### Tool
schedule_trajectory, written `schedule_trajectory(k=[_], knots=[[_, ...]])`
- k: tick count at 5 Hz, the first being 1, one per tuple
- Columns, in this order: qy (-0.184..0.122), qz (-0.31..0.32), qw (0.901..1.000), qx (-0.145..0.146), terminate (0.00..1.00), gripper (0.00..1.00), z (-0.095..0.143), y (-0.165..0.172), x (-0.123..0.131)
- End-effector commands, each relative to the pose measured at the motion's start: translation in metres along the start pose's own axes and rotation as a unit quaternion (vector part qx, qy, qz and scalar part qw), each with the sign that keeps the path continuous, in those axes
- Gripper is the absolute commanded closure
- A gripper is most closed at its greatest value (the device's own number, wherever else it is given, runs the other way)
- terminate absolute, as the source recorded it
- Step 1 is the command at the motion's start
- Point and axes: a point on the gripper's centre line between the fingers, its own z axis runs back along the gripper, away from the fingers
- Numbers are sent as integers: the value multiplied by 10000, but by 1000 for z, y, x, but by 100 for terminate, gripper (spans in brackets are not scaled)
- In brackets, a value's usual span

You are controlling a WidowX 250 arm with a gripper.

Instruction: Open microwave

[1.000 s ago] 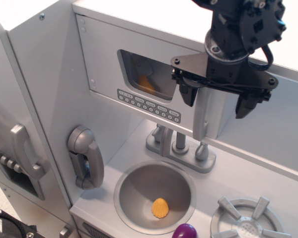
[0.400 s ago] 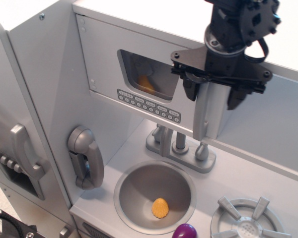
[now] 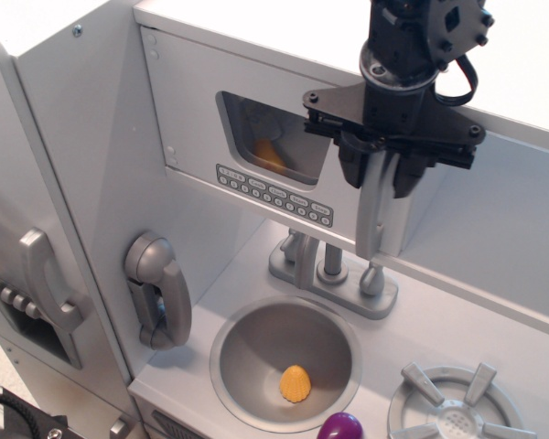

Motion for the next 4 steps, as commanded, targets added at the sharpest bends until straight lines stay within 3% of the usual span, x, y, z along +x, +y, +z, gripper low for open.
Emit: schedule_trajectory(k=[1,4], knots=[[-317,-199,9990,-254,0,100,20,3,1],[-332,-599,9965,-481,0,100,46,39,-56]])
